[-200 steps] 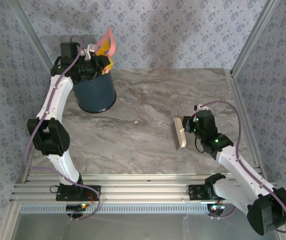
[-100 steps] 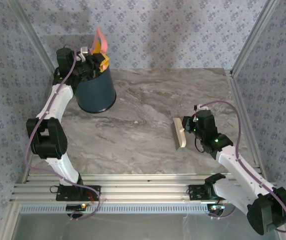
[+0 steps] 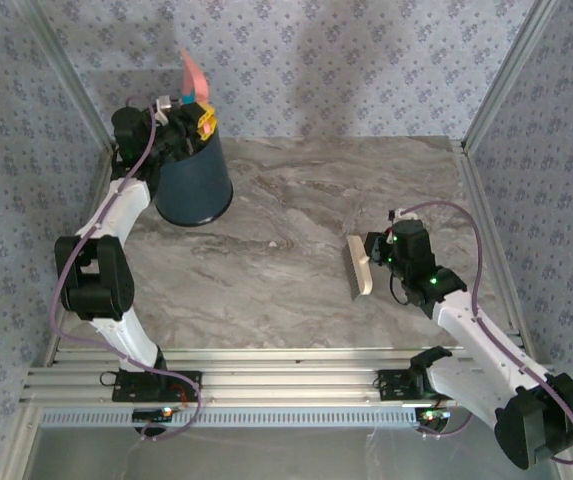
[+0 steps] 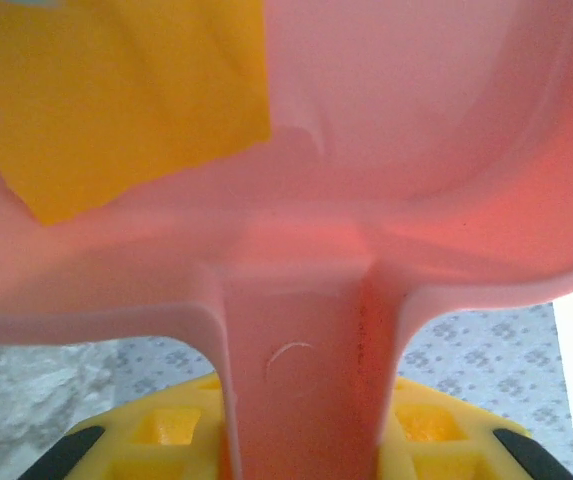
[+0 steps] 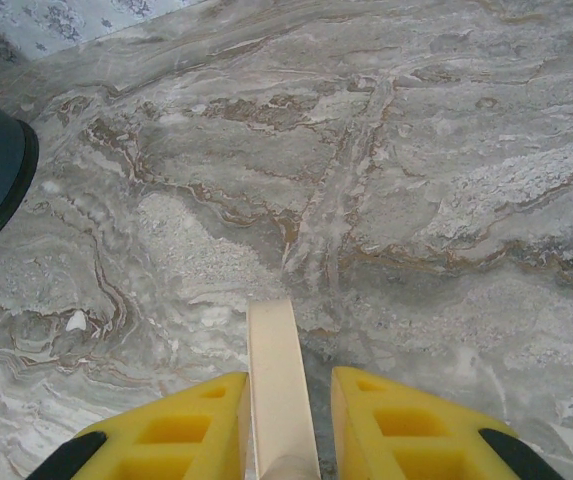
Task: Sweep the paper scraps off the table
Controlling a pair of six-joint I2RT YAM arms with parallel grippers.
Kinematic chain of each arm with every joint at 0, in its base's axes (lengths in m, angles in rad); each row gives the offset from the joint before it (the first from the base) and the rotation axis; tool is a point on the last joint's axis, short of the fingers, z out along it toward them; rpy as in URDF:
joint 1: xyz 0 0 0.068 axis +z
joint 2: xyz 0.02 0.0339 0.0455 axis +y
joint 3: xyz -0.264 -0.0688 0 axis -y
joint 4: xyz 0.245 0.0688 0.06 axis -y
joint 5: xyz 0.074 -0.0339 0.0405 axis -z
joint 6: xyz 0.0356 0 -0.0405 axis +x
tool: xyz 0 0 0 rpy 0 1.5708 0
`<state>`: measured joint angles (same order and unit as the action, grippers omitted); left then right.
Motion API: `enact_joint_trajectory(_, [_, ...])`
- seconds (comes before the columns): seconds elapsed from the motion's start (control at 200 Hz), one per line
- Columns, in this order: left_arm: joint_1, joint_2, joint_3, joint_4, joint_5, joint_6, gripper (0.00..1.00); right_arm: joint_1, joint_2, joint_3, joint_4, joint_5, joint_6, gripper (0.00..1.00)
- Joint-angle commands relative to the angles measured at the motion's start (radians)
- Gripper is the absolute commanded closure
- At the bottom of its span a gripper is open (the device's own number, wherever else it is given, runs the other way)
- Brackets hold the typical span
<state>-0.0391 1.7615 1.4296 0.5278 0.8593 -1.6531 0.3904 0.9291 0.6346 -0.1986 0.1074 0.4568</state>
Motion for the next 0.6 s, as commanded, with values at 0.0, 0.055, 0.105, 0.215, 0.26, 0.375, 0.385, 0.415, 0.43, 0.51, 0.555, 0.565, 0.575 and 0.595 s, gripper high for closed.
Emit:
enact_joint_trajectory(0.0, [0.006,-0.016,-0.011,0.198,-0.023,-0.104,1.00,-0.002,0.010,0.019,0.009,-0.009,0.013,1.00])
enact_joint_trajectory(0.055, [0.006,-0.016,-0.025,0.227,-0.032,-0.125,1.00,-0.003,0.013,0.020,0.011,-0.012,0.012,1.00])
enact_joint_trajectory(0.105, [0.006,-0.014,-0.037,0.260,-0.038,-0.147,1.00,-0.002,0.016,0.021,0.010,-0.012,0.013,1.00])
enact_joint_trajectory(0.215, [0.007,-0.003,-0.061,0.349,-0.062,-0.220,1.00,-0.001,0.019,0.025,0.010,-0.013,0.012,1.00])
enact_joint_trajectory(0.26, [0.006,0.005,-0.075,0.388,-0.081,-0.256,1.00,0.000,0.020,0.027,0.009,-0.013,0.014,1.00])
enact_joint_trajectory(0.375, [0.001,0.023,-0.085,0.481,-0.106,-0.325,1.00,0.001,0.023,0.026,0.008,-0.012,0.014,1.00])
enact_joint_trajectory(0.385, [0.001,0.023,-0.086,0.485,-0.107,-0.329,1.00,0.001,0.024,0.026,0.008,-0.013,0.014,1.00])
enact_joint_trajectory(0.415, [-0.001,0.024,-0.088,0.496,-0.112,-0.338,1.00,0.001,0.024,0.027,0.007,-0.013,0.014,1.00])
enact_joint_trajectory(0.43, [-0.002,0.024,-0.090,0.503,-0.118,-0.345,1.00,0.003,0.024,0.027,0.008,-0.013,0.014,1.00])
enact_joint_trajectory(0.51, [-0.007,0.034,-0.103,0.551,-0.143,-0.388,1.00,0.003,0.025,0.028,0.005,-0.009,0.013,1.00])
enact_joint_trajectory(0.555, [-0.009,0.044,-0.112,0.588,-0.165,-0.417,1.00,0.005,0.026,0.029,0.005,-0.009,0.014,1.00])
enact_joint_trajectory(0.565, [-0.011,0.047,-0.114,0.596,-0.169,-0.423,1.00,0.004,0.025,0.029,0.005,-0.008,0.013,1.00])
enact_joint_trajectory(0.575, [-0.011,0.049,-0.115,0.605,-0.170,-0.427,1.00,0.004,0.025,0.029,0.005,-0.008,0.014,1.00])
enact_joint_trajectory(0.595, [-0.013,0.053,-0.117,0.620,-0.175,-0.441,1.00,0.004,0.025,0.028,0.005,-0.008,0.014,1.00])
